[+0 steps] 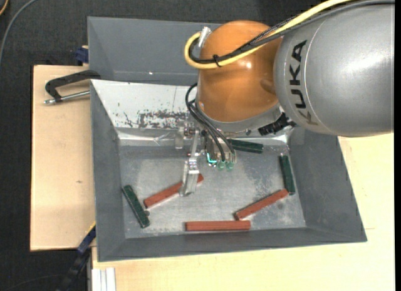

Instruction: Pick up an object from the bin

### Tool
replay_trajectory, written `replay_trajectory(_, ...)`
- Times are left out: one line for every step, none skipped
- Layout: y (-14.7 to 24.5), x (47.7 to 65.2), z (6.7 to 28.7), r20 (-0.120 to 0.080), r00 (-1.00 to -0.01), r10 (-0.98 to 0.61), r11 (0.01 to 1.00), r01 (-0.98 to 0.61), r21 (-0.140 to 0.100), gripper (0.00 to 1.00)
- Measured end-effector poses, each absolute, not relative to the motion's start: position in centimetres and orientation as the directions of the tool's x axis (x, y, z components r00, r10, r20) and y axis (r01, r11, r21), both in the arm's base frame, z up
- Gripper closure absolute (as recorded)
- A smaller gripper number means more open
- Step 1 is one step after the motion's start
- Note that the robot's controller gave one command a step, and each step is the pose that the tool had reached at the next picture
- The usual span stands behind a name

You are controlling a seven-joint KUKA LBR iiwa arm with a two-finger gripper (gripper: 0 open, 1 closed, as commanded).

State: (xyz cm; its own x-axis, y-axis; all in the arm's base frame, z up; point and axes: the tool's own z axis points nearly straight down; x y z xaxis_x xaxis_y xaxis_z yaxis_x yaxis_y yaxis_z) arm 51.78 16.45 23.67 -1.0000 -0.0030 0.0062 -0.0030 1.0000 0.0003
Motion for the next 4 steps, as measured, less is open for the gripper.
replay_trajectory(14.7,55.2,11.3,0.007,-0.999,0.048,0.999,0.048,-0.001,0.00)
replay_trajectory(16.7,54.2,6.8,0.004,-0.999,-0.037,0.999,-0.037,0.001,0.00)
replay_trajectory(16.6,54.4,7.1,0.000,-0.999,-0.034,0.999,-0.034,0.002,1.00)
replay_trajectory(15.8,55.4,23.6,-0.014,-0.966,-0.259,0.966,-0.259,0.001,1.00)
